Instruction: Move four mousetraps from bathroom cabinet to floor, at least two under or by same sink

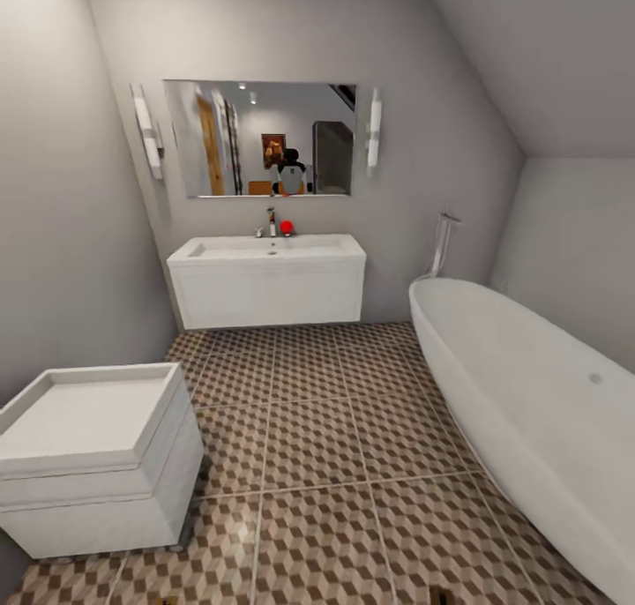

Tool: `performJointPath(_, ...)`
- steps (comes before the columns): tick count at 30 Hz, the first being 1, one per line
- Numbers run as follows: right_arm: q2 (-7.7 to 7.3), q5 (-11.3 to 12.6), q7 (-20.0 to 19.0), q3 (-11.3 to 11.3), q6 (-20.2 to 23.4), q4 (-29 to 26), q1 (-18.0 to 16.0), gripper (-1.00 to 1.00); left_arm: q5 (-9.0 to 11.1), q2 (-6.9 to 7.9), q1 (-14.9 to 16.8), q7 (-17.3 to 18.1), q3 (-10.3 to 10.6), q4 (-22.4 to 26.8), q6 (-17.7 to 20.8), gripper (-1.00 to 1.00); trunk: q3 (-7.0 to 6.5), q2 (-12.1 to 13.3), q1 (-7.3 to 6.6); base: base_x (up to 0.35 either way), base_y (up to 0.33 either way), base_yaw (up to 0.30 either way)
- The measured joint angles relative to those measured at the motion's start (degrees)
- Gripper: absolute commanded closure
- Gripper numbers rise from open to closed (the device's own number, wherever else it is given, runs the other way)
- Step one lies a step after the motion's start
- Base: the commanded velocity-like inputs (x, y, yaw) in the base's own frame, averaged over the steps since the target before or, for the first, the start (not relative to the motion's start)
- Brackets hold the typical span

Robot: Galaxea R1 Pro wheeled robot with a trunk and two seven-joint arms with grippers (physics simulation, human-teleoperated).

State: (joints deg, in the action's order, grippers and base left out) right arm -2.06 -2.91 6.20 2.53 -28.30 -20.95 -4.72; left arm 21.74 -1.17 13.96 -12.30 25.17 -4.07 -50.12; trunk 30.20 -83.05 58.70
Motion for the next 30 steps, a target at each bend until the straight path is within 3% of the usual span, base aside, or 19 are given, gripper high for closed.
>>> performJointPath(21, -0.01, 0.0, 0.0, 0.1, 0.0, 0.0, 0.0, 1.00, 0.0, -0.36, 0.0, 0.0, 0.0, 0.0, 0.3, 1.00, 0.00, 0.0, 0.00, 0.304, -0.154, 0.012)
performJointPath(30, 0.01, 0.0, 0.0, 0.1, -0.1, 0.0, 0.0, 1.00, 0.0, -0.36, 0.0, 0.0, 0.0, 0.0, 0.3, 1.00, 0.00, 0.0, 0.00, 0.304, -0.028, 0.000)
